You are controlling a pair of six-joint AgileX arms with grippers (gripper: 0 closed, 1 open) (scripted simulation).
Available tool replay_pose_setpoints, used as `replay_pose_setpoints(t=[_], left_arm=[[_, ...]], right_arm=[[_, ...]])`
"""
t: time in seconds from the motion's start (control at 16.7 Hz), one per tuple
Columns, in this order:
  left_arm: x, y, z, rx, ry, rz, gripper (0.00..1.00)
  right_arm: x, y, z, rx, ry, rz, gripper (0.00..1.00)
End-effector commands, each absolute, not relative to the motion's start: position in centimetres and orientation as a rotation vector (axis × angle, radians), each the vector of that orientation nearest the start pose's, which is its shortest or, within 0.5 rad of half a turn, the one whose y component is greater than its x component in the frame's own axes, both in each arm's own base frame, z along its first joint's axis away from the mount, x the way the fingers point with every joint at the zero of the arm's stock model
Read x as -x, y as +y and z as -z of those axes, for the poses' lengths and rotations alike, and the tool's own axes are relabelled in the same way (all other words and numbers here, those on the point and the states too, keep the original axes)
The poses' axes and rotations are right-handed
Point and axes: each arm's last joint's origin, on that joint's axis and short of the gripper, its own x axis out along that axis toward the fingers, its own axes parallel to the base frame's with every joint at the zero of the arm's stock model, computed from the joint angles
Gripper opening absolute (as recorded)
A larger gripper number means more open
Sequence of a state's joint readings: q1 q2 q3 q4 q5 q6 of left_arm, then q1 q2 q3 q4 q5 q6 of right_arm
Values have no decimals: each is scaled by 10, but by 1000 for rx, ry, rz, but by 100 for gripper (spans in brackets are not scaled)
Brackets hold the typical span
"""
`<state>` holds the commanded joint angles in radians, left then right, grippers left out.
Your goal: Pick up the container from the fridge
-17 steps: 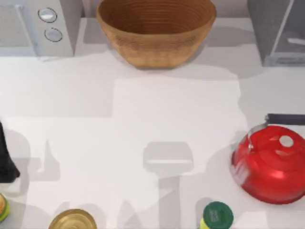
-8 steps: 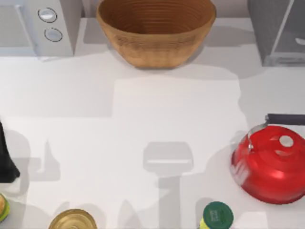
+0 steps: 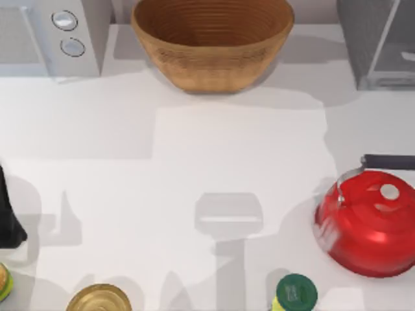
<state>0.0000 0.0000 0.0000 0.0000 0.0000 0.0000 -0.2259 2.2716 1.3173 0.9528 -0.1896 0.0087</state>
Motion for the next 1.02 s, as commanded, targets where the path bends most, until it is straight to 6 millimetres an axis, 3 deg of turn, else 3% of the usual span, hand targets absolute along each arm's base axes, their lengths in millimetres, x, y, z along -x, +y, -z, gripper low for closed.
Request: replay_pose_setpoints(t=[0.42,0.84,1.02], left_arm=[[-106,-1,-160,0,0,0,100],[-106,-1,-160,0,0,0,100],[-106,-1,-160,0,0,0,100]], right_arm=[[-474,-99,-138,2,1,12,0],[-474,-99,-184,1,4,13,0],[-474,-99,-186,2,3,13,0]])
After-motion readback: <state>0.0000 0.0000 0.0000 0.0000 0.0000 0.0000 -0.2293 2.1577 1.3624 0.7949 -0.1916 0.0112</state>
